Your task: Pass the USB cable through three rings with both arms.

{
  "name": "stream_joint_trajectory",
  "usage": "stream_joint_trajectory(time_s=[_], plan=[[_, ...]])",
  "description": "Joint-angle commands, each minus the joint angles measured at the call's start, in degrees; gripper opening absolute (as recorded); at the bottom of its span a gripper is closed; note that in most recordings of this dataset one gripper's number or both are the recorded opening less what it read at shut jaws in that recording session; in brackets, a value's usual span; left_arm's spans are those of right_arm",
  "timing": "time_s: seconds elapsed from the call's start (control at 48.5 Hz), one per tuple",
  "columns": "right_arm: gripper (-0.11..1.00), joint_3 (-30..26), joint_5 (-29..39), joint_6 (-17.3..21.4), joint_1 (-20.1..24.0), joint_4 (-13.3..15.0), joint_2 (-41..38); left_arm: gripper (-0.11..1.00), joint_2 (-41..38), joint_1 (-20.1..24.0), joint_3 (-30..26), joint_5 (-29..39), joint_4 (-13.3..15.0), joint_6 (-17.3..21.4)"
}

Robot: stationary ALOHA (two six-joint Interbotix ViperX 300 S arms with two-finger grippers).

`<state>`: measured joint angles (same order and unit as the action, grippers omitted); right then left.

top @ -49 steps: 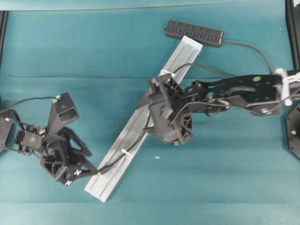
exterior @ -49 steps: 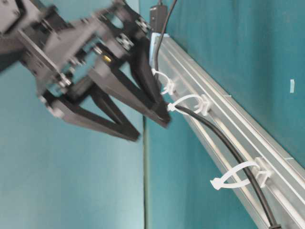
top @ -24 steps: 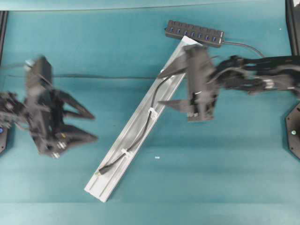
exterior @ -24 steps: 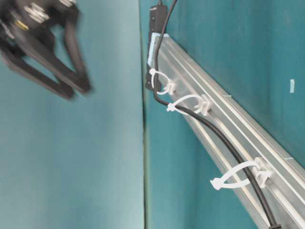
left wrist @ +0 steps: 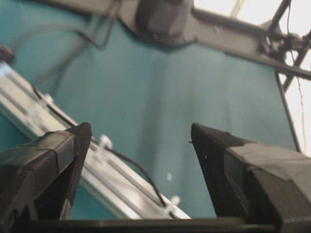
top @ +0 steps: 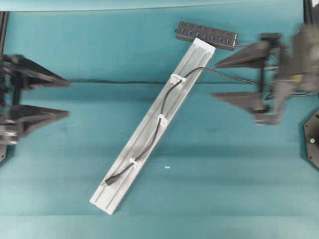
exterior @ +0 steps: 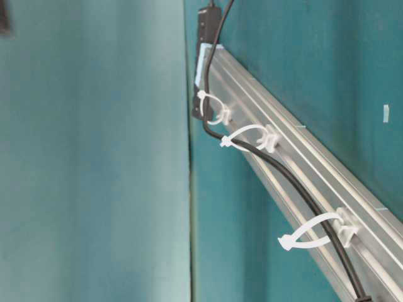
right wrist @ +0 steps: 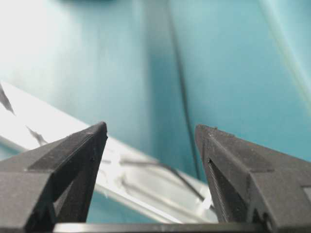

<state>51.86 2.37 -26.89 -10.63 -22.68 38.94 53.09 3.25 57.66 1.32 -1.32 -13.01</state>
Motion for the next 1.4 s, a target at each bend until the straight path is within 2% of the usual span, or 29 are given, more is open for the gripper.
stream_joint_trajectory(time_s=[0.0, 0.289, 0.701, 0.886, 1.051, 1.381], plan=[[0.8, 1.67, -0.18, 2.37, -0.53, 0.0, 4.31, 0.9, 1.32, 0.7, -0.79, 0.62, -0.26, 0.79], [0.78, 6.24, 4.83, 7.65, -0.7, 0.0, 16.61, 0.9, 2.02, 0.7, -0.7, 2.29, -0.26, 1.05], [0.78, 9.32, 6.77, 12.57, -1.76, 0.0, 25.22, 0.9, 5.27, 0.7, -0.62, 2.81, -0.26, 1.41], [0.78, 9.93, 10.81, 14.85, -1.67, 0.0, 30.15, 0.9, 5.36, 0.62, -0.62, 2.99, -0.26, 1.32], [0.78, 9.84, 12.48, 15.38, -1.67, 0.0, 32.78, 0.9, 5.36, 0.53, -0.44, 2.99, -0.26, 1.32], [0.78, 8.17, 10.9, 15.12, -1.67, 0.18, 31.46, 0.9, 5.63, 0.53, -0.09, 2.81, -0.26, 0.35]])
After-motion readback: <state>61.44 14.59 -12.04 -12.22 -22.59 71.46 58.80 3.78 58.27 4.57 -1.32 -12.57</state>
